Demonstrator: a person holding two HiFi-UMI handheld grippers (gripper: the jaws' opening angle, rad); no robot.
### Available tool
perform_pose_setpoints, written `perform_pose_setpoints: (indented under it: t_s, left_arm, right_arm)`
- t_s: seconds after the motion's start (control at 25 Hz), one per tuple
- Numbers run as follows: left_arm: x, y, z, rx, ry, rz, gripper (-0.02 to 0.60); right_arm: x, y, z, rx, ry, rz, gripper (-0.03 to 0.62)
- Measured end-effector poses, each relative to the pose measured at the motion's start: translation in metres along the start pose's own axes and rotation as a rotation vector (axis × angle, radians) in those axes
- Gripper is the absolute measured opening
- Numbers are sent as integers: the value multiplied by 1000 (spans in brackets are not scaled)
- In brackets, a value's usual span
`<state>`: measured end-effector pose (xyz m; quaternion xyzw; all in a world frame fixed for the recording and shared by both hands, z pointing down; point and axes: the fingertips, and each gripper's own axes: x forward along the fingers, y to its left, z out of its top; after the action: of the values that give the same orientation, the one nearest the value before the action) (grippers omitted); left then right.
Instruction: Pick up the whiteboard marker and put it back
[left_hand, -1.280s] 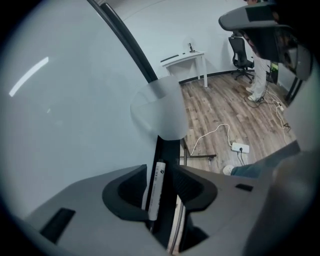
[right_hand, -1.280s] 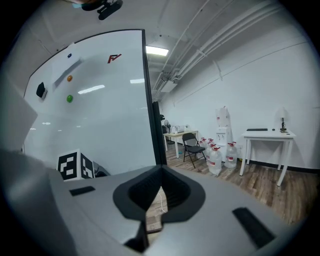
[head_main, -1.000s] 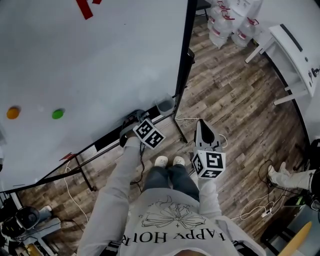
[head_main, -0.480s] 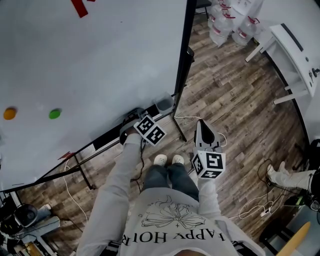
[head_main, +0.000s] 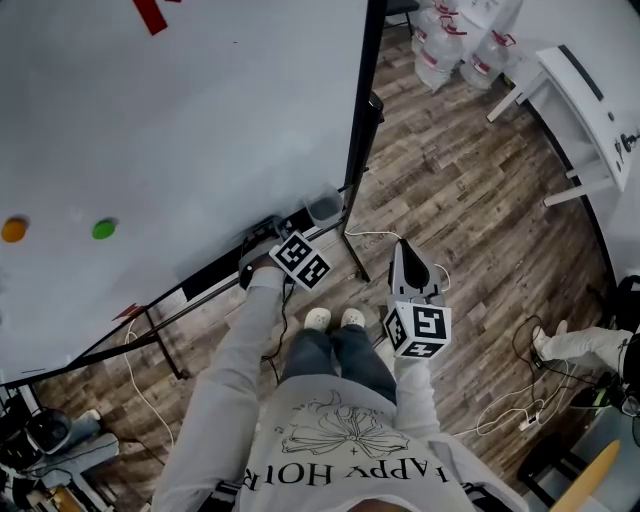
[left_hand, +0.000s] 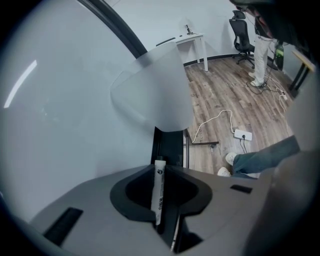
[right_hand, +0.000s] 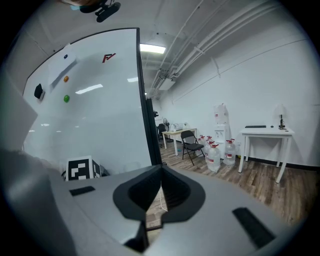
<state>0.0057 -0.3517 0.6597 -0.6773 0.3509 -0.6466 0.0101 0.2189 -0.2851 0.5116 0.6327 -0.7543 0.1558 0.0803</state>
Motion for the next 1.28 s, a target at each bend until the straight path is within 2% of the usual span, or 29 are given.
perform_pose_setpoints:
  t_s: [0.32, 0.64, 1.04, 1.28]
  left_arm:
    - [0, 0, 2, -25, -32, -13, 64]
    - [-14, 8, 3, -99, -115, 3, 60]
    - [-49, 23, 8, -239, -241, -3, 60]
    - [-89, 42, 19, -347, -363, 11, 60]
  right_arm:
    - [0, 7, -3, 1, 6, 13, 3]
    - [-3, 15, 0, -6, -3, 22, 3]
    - [-3, 29, 13, -29, -28, 44, 3]
    - [-2, 39, 23, -40, -45, 67, 3]
